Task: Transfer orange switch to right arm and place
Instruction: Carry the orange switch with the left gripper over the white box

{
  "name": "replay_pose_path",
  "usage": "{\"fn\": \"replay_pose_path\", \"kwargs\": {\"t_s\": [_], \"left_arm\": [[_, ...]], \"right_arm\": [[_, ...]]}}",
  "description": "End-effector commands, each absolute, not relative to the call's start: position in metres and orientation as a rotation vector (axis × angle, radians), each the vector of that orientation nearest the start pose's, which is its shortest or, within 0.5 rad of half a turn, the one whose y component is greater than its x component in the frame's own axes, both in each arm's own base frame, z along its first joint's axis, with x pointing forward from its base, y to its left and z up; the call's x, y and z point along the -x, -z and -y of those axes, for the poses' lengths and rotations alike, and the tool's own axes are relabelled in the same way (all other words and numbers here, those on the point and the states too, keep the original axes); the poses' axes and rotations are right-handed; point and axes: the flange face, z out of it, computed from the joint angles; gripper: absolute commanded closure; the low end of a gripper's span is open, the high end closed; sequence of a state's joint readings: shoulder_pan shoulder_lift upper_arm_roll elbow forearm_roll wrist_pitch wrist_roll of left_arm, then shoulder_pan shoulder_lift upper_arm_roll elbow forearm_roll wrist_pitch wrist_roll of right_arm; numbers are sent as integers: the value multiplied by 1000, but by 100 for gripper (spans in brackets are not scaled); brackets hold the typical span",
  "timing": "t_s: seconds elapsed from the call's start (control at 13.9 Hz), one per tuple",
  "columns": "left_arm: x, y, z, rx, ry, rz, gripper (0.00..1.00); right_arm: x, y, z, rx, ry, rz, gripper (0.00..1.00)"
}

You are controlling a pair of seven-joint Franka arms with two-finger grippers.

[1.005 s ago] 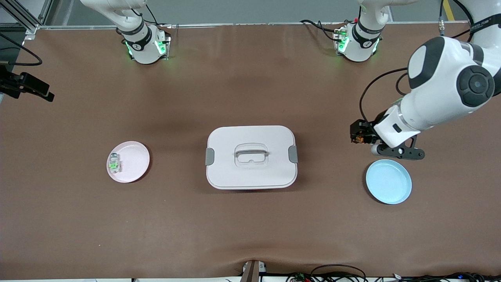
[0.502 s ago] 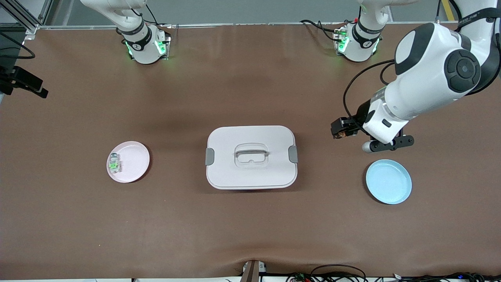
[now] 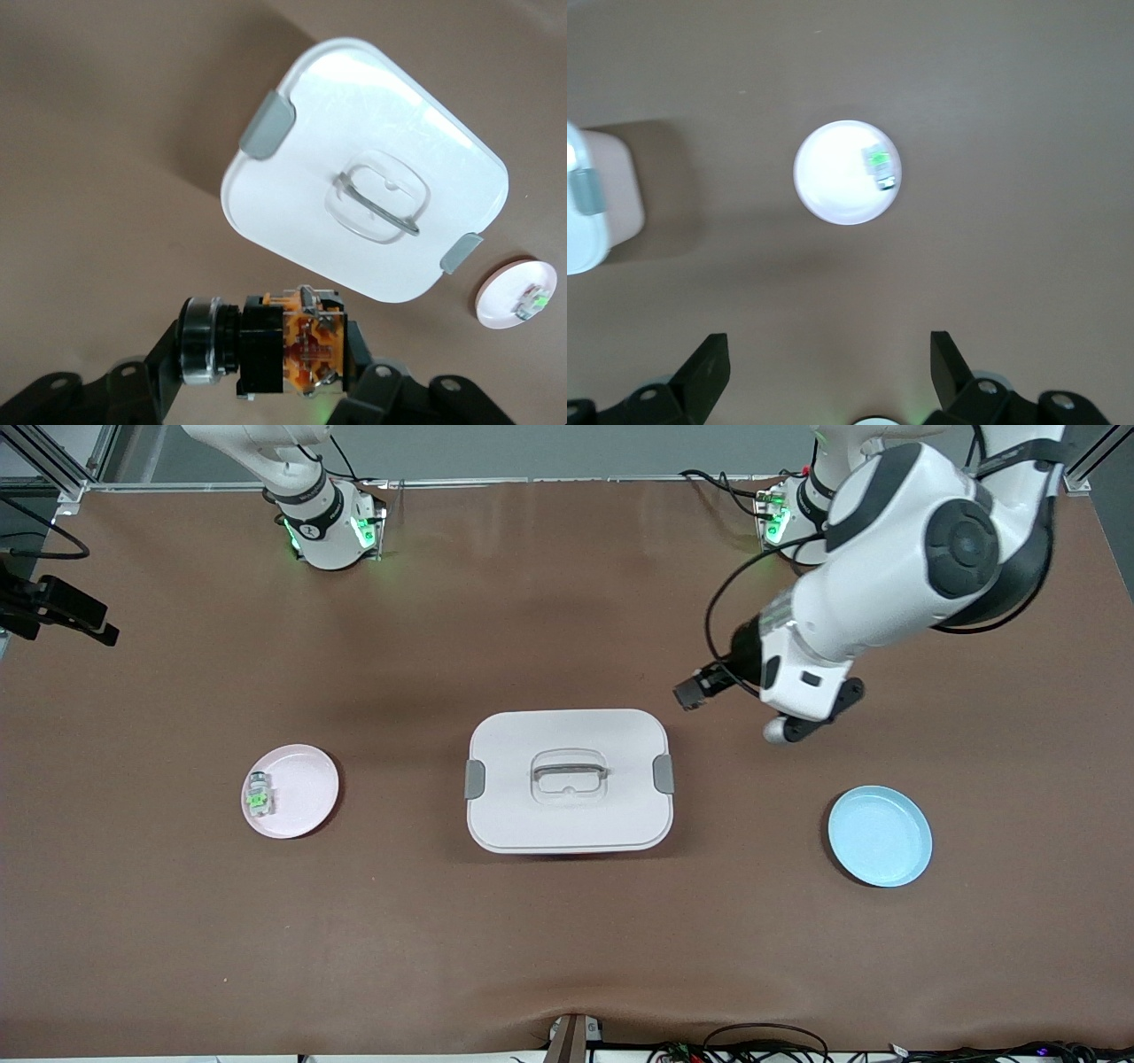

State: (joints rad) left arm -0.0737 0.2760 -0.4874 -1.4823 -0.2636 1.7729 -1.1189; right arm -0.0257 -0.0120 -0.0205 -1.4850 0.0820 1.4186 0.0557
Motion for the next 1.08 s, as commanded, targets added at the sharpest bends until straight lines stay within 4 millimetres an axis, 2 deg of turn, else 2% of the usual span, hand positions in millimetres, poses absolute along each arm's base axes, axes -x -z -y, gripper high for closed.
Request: {"fn": "replay_pose_path", "kwargs": {"t_s": [0.0, 0.14, 0.29, 0.57, 0.72, 1.0], "left_arm": [[-544, -547, 364, 3188, -522, 1171, 100], [-537, -547, 385, 3151, -544, 1269, 100], [-531, -542, 412, 3081, -581, 1426, 100], [-522, -533, 458, 2986, -622, 1697, 100], [-514, -527, 473, 2966, -637, 1726, 100], [-506, -521, 496, 2917, -683, 1768, 100]], "right_arm": [[-533, -647, 7, 2898, -123, -214, 0], [-526, -642, -1, 2840, -91, -320, 0], [-514, -638, -9, 2763, -35, -352, 0], [-477, -619, -31, 2580, 57, -479, 0], [-460, -607, -45, 2512, 76, -531, 0], [-427, -583, -111, 2403, 153, -621, 0]]}}
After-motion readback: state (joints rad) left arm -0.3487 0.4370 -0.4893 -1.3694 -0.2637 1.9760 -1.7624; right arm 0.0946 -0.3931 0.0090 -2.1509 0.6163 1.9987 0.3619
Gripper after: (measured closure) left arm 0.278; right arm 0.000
